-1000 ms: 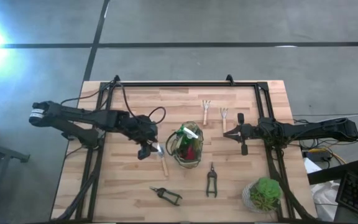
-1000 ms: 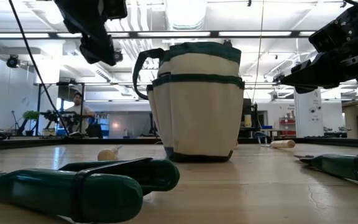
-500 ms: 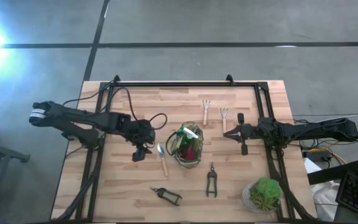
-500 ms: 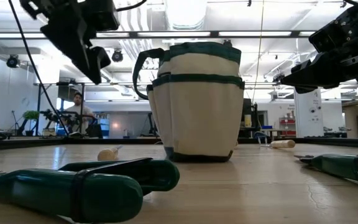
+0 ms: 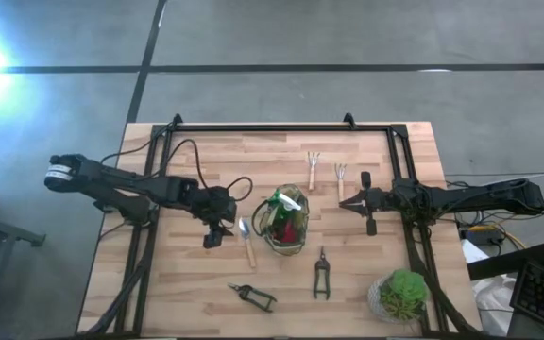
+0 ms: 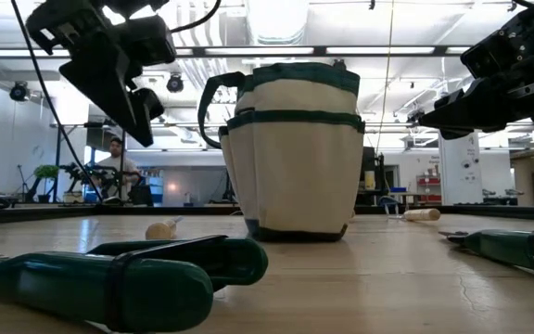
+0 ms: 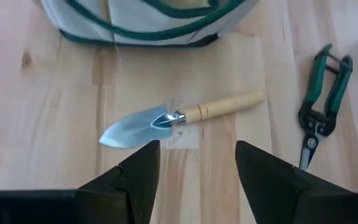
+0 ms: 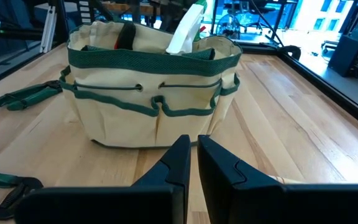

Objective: Pick & Place Garden tools in Gardening bag
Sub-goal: Put the left green shear scissors into the white gardening bag

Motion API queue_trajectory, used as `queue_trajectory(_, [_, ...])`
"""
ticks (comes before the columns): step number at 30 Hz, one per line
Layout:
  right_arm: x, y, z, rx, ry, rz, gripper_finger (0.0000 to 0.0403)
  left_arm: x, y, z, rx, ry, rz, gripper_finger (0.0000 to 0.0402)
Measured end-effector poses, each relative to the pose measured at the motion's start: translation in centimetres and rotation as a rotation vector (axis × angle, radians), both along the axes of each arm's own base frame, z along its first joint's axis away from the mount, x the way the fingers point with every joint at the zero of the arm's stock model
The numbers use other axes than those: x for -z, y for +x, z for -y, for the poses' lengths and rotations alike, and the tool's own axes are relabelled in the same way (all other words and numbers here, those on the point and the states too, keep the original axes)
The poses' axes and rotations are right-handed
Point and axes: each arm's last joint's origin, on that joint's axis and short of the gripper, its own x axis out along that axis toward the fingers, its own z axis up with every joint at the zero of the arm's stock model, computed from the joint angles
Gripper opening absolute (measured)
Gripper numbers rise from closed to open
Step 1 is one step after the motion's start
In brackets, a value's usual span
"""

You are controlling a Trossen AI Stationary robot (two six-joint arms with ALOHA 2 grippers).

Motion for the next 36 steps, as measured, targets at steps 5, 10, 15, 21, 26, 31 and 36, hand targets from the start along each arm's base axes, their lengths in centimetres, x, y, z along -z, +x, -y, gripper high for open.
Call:
queue_trajectory(5, [0.0,0.0,0.0,0.000,0.000,0.000,0.0027,-0.1,0.2,0.0,-0.110,-0.086,-0.003,0.0210])
queue_trajectory(10, [0.0,0.0,0.0,0.000,0.000,0.000,0.0027,0.2,0.3,0.0,-0.172,-0.140,0.011,0.0211])
queue_trajectory(15, [0.0,0.0,0.0,0.000,0.000,0.000,0.0027,0.7,0.1,-0.1,-0.230,-0.134,-0.005,0.0208])
queue_trajectory(21, [0.0,0.0,0.0,0.000,0.000,0.000,0.0027,1.2,-0.1,-0.5,-0.317,-0.110,-0.013,0.0208])
queue_trajectory(26, [0.0,0.0,0.0,0.000,0.000,0.000,0.0027,1.3,-0.1,-0.7,-0.352,-0.095,-0.011,0.0208])
queue_trajectory(31, [0.0,0.0,0.0,0.000,0.000,0.000,0.0027,1.5,-0.2,-0.8,-0.376,-0.067,-0.009,0.0209])
queue_trajectory(36, [0.0,0.0,0.0,0.000,0.000,0.000,0.0027,1.5,-0.2,-0.8,-0.393,-0.056,-0.005,0.0208])
